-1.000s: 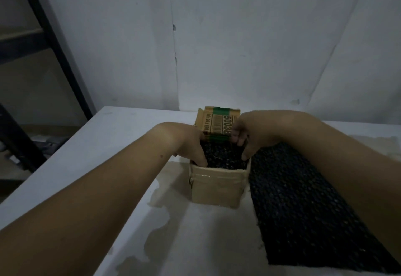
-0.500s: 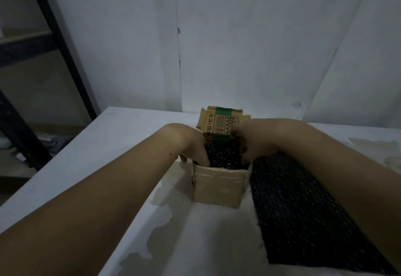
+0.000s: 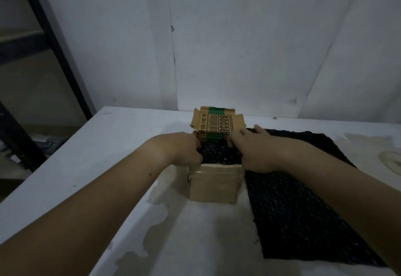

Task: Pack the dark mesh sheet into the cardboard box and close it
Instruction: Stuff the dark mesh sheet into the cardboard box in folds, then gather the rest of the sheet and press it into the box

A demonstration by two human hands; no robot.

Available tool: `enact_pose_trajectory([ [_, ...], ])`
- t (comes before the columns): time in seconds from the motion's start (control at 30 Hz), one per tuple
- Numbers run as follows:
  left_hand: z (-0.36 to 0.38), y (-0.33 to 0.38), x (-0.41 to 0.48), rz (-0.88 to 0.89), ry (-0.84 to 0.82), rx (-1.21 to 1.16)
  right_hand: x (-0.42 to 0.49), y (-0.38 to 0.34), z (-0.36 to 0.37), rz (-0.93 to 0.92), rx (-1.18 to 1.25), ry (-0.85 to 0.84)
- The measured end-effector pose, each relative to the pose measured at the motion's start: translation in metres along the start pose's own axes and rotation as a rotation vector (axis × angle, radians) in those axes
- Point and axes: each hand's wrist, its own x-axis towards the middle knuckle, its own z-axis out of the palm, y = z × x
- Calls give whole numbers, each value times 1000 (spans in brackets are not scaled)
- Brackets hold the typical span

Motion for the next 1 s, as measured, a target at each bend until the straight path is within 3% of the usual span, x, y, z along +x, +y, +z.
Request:
enact_pose_trajectory([
  [0.1,1,1,-3,10,64,-14,-9,5,2,-36,72,144],
  [0.2,9,3,-17,42,217,-42,-29,18,15,-145,167,445],
  [0.3,16,12,-41,123,590,-155,-61,41,43,-127,429,599],
  [0.37,23,30,-62,288,841,-242,-82,61,73,-50,481,585],
  [0.4,29,44,-71,381,879,-273,-92,72,89,4,477,546],
  [0.47,54,77,-83,532,792,-315,-110,87,119,106,453,435],
  [0.53,84,107,-84,571,610,-360,-123,96,142,174,452,365],
  [0.7,140,140,-51,414,372,-254,-134,104,173,182,462,462],
  [0.9,150,144,-38,221,472,-348,-127,103,178,183,404,625],
  [1.0,149,145,-34,173,473,-349,-129,105,176,163,422,592],
])
